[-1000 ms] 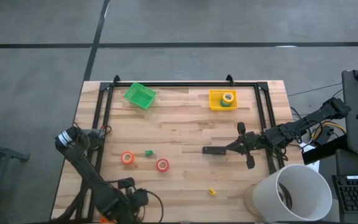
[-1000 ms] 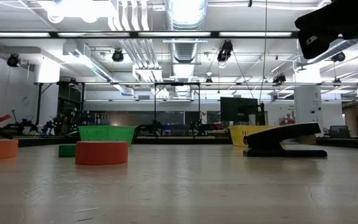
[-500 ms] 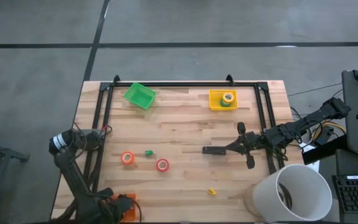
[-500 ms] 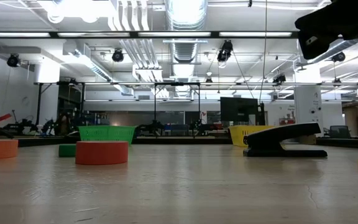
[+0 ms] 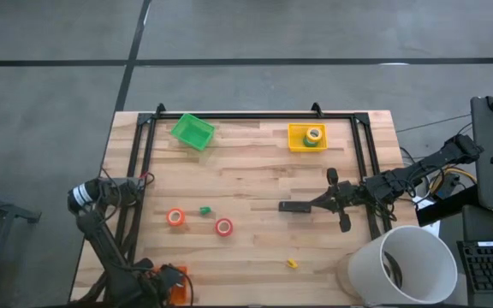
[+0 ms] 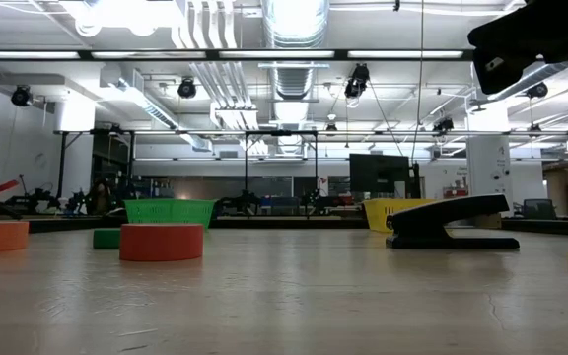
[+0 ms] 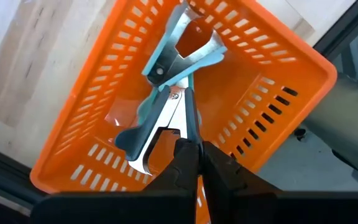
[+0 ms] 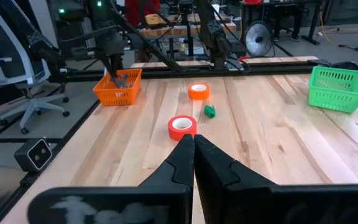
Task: Pick and place Stapler, Stapler remover, tape
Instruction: Put the black staple remover into the orange bin, then put the red tape into the yellow bin
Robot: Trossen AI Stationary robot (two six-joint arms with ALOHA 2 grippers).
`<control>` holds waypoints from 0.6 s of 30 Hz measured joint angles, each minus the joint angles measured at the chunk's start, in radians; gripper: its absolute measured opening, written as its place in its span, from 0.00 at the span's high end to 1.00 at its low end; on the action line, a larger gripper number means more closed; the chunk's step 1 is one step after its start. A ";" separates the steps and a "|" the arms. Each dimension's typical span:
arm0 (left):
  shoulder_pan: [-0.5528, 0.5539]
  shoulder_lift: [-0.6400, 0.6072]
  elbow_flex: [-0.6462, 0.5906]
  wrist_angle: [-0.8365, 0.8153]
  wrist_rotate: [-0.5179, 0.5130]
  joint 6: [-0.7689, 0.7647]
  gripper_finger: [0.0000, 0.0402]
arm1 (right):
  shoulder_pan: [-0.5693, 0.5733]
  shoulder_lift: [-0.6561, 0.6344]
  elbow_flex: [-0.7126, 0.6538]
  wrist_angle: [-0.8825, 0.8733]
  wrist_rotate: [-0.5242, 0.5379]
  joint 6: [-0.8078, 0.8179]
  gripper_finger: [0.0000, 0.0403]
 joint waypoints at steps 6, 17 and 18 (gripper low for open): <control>0.003 0.000 0.000 -0.053 0.000 -0.047 0.89 | 0.000 0.000 -0.001 0.000 0.000 0.000 0.98; 0.006 0.000 0.020 -0.133 0.012 -0.007 0.65 | 0.000 0.000 -0.001 0.000 0.000 0.002 0.98; 0.008 0.000 0.028 -0.155 0.012 0.001 0.64 | 0.000 0.000 -0.001 0.000 0.000 0.001 0.98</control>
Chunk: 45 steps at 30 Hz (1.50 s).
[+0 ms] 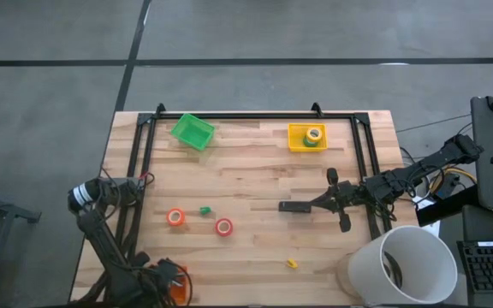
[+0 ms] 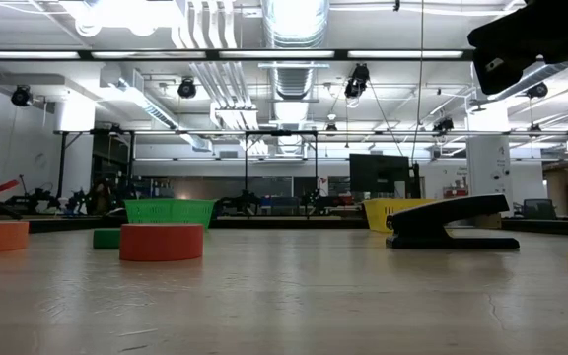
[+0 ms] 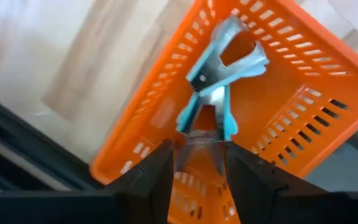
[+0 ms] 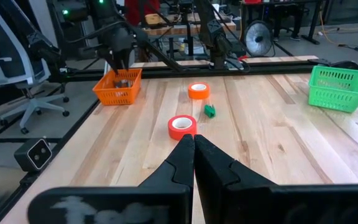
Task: Pick and place Stapler, Stapler remover, tape
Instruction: Put the red tape into the yellow bin
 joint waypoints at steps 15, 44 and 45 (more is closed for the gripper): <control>0.040 0.000 0.067 -0.193 -0.611 0.140 0.66 | 0.000 0.000 0.000 0.000 0.004 0.000 0.98; 0.468 0.001 -0.080 0.235 -0.573 0.974 0.66 | 0.000 0.000 -0.001 -0.015 0.008 -0.002 0.98; 0.481 0.001 -0.102 0.289 -0.537 0.996 0.66 | 0.000 0.000 -0.001 -0.017 0.008 -0.002 0.98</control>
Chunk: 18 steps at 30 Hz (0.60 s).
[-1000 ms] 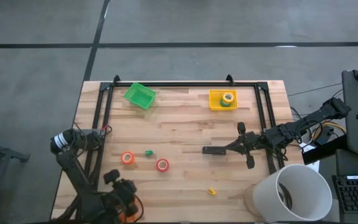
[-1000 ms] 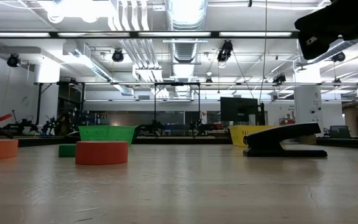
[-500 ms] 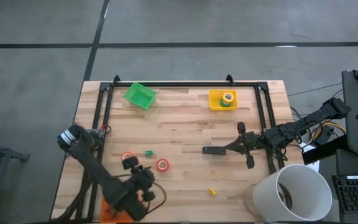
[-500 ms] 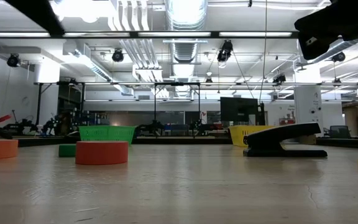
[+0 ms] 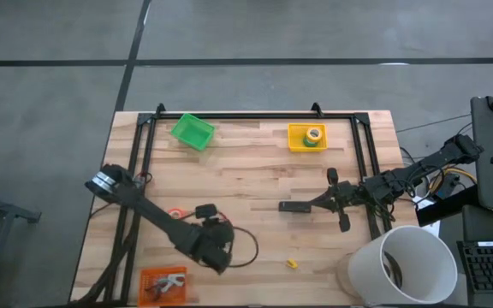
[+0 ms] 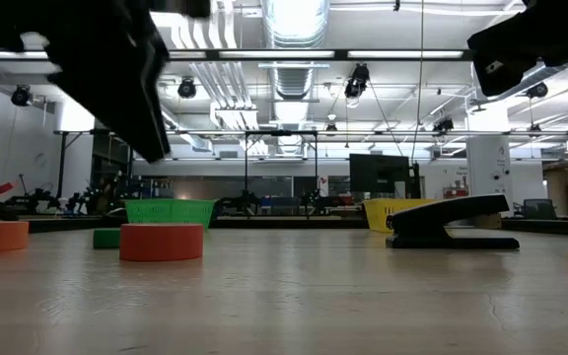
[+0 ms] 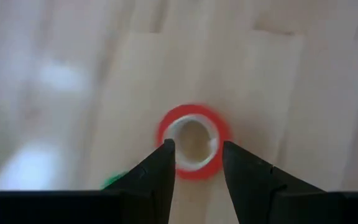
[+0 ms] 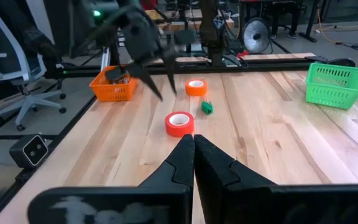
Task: Pick and place Stapler, Stapler remover, tape
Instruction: Put the red tape into the yellow bin
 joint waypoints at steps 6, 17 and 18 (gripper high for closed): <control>0.051 0.000 -0.108 0.212 0.130 0.055 0.66 | 0.000 0.000 0.000 0.000 0.000 0.000 0.98; 0.099 0.000 -0.206 0.344 0.217 0.069 0.59 | -0.003 0.000 -0.014 0.000 0.019 0.003 0.98; 0.103 0.000 -0.213 0.341 0.214 0.069 0.58 | -0.003 0.000 -0.014 0.000 0.019 0.003 0.98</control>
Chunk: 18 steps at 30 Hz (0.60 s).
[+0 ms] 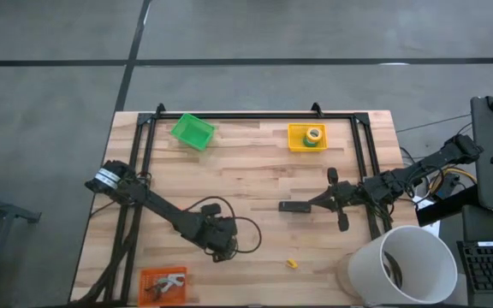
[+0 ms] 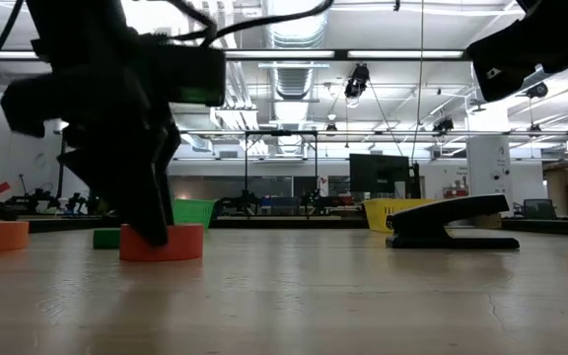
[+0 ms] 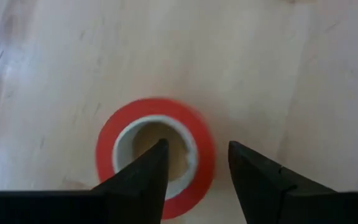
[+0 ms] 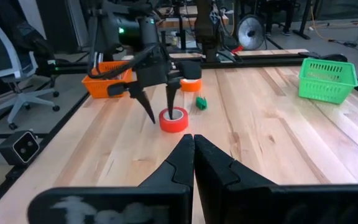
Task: Pick and place Stapler, Stapler remover, tape
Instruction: Put the red tape into the yellow bin
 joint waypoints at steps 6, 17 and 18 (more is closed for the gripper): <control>0.005 0.000 -0.013 0.010 -0.014 -0.003 0.63 | 0.000 0.000 0.000 0.001 0.000 0.000 0.98; 0.007 0.000 -0.010 0.126 -0.023 0.065 0.93 | 0.000 0.072 0.000 0.060 0.000 -0.011 0.98; 0.007 0.000 -0.010 0.134 -0.023 0.067 0.93 | 0.000 0.080 0.000 0.069 0.000 -0.012 0.98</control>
